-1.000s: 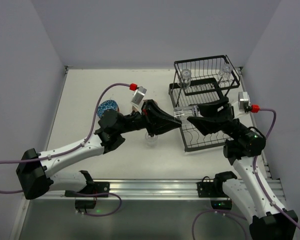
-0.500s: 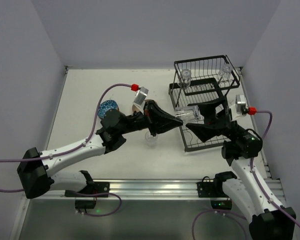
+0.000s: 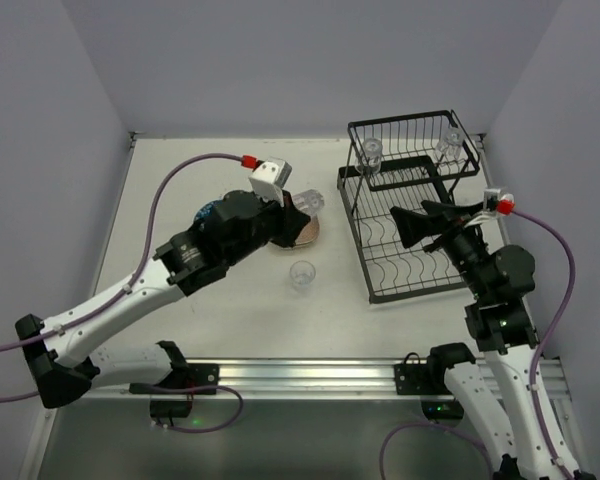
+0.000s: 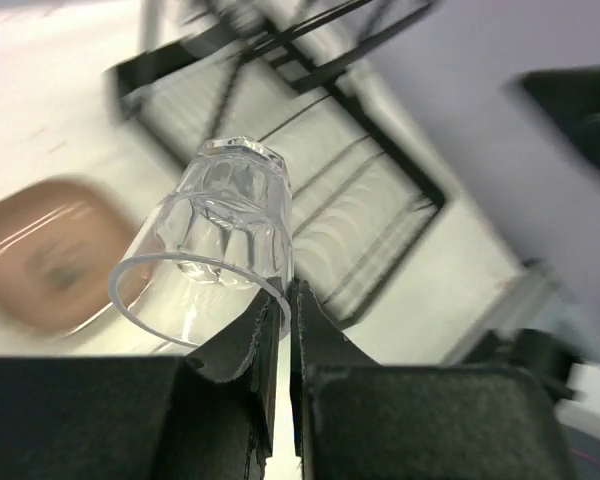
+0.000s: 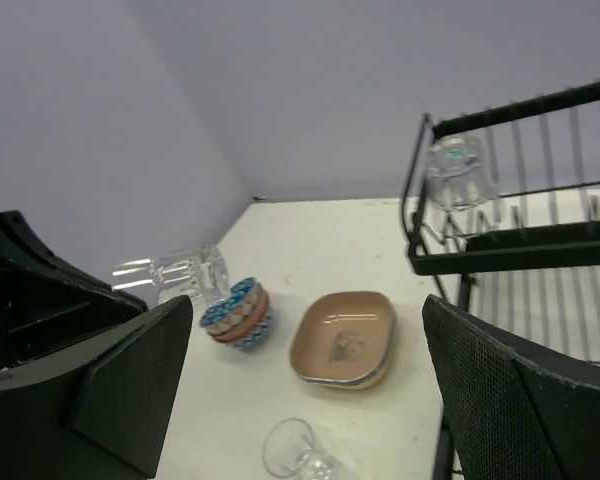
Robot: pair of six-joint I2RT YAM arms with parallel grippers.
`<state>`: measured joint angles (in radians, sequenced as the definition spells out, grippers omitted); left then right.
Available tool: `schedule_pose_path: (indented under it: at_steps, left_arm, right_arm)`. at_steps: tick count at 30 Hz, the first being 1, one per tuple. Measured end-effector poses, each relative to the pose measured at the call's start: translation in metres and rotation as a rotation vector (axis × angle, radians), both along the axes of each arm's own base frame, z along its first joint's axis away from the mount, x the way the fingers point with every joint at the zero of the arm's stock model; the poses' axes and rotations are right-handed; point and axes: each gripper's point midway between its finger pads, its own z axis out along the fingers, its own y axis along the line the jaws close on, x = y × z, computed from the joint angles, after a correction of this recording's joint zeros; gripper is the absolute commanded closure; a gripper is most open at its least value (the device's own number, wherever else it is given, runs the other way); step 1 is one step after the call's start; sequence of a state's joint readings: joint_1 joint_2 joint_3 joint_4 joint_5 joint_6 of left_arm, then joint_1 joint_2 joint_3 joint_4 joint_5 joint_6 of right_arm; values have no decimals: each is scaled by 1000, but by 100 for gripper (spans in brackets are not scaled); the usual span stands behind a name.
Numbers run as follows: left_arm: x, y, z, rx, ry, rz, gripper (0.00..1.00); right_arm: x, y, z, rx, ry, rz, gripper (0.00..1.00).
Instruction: Unload the mixed dishes from the dish rack
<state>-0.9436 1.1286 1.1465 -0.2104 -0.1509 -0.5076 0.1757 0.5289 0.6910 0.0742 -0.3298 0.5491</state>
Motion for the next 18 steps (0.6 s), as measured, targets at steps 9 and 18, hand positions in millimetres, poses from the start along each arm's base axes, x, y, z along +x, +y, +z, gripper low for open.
schedule_pose_path:
  at_steps: [9, 18]
  left_arm:
    - [34, 100, -166, 756, 377, 211, 100]
    - [4, 103, -223, 950, 535, -4, 100]
  right_arm:
    - [17, -30, -48, -187, 266, -171, 1]
    - [12, -36, -74, -254, 352, -185, 1]
